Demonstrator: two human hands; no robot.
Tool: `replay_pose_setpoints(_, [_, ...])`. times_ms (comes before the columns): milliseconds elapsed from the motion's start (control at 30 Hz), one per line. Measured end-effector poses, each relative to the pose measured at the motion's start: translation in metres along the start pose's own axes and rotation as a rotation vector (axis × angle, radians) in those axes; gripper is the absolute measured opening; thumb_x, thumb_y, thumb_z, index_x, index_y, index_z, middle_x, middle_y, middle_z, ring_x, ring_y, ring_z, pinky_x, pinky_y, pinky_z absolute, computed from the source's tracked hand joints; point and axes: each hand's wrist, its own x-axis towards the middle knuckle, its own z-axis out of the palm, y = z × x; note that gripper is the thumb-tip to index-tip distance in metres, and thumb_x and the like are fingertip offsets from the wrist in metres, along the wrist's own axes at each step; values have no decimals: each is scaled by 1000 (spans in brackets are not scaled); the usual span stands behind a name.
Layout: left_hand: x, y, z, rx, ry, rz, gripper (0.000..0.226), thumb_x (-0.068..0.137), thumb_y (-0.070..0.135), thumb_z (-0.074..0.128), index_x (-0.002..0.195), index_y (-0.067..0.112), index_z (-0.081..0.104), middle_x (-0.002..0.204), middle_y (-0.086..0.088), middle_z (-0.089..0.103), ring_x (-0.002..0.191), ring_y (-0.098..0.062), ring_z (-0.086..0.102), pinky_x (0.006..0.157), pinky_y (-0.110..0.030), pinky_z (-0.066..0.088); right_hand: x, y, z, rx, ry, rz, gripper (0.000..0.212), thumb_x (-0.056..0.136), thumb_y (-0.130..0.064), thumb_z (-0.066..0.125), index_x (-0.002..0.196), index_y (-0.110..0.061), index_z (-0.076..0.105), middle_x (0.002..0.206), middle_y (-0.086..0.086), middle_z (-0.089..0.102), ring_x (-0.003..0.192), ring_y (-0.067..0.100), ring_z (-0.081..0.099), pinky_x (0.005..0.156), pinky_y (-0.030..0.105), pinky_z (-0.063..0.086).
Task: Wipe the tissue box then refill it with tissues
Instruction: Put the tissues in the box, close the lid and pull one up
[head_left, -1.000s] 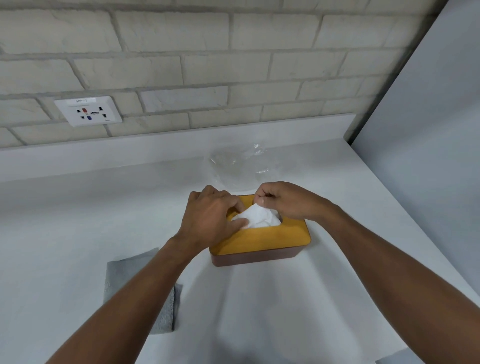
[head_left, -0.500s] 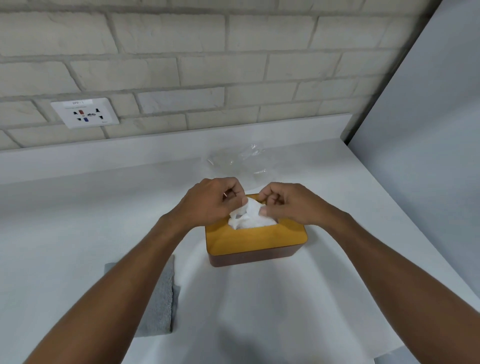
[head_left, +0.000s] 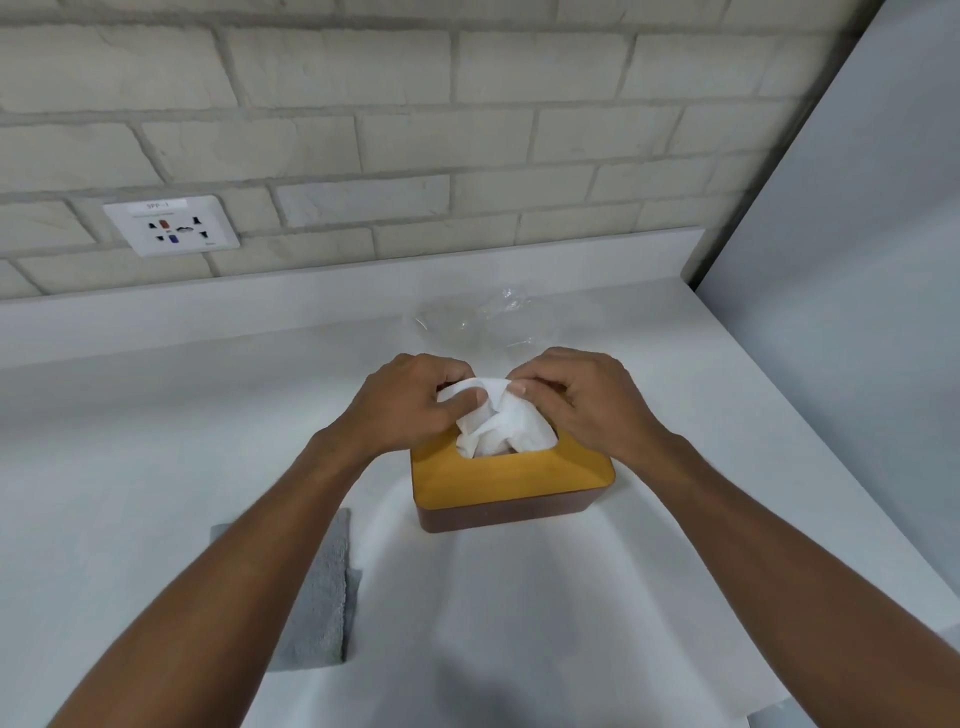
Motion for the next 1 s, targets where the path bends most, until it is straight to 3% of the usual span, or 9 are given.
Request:
replay_pose_setpoints(100, [3,3,-2,3,97,13,43,90,60,48,96,28,76,89,9,75,78,-13,65,71,-37,56,5,5,-2,93,-56,100,20,90,-50,59,92,-35,72,87,-18,69,78,6,63,70,40,54])
replay_pose_setpoints(233, [7,12,-3,-41,139,18,33,88,62,53,85,33,70,85,11,74,77,-12,66,72,-42,59,-3,2,-2,252,-27,127,20,81,-54,68,92,-37,66,94,-17,63,82,8,61,72,36,54])
replay_pose_setpoints(400, [13,28,-7,-187,229,80,37,86,68,57,85,34,72,81,13,75,75,-9,70,68,-49,60,4,-4,-14,390,-1,203,11,95,-28,64,86,-22,67,83,-9,68,77,9,62,70,33,52])
replay_pose_setpoints(500, [15,28,-9,-250,266,59,30,86,66,63,85,37,72,84,14,74,79,-11,70,71,-48,61,6,-8,-18,437,-45,224,15,98,-28,60,85,-21,65,81,-3,67,73,10,58,67,30,47])
replay_pose_setpoints(600, [13,26,-11,-398,292,77,17,91,48,75,93,31,73,91,10,73,84,-15,66,73,-36,58,8,-9,-18,489,-4,236,17,98,-31,58,85,-22,63,82,10,62,72,23,54,65,33,43])
replay_pose_setpoints(667, [11,25,-14,-526,336,78,20,94,44,74,104,27,71,98,13,72,87,-8,64,76,-22,52,10,-10,-21,513,30,226,18,99,-35,56,87,-23,63,82,14,59,75,33,53,64,35,41])
replay_pose_setpoints(733, [11,22,-17,-628,351,29,32,93,58,64,110,32,67,100,18,71,94,-4,65,84,-27,54,14,-11,-25,477,32,206,17,99,-35,56,88,-23,63,80,11,60,70,28,52,64,33,40])
replay_pose_setpoints(867, [5,6,-13,-579,297,-45,49,86,79,50,113,39,62,107,13,71,106,-14,67,96,-45,56,25,-8,-42,393,158,200,17,99,-30,58,88,-19,62,74,1,57,64,4,47,60,20,38])
replay_pose_setpoints(1000, [-2,-3,-7,-489,242,-31,51,84,75,51,116,37,61,104,22,66,95,-4,61,84,-23,51,36,2,-58,387,306,234,14,97,-33,61,86,-23,65,76,-4,61,67,4,50,63,24,40])
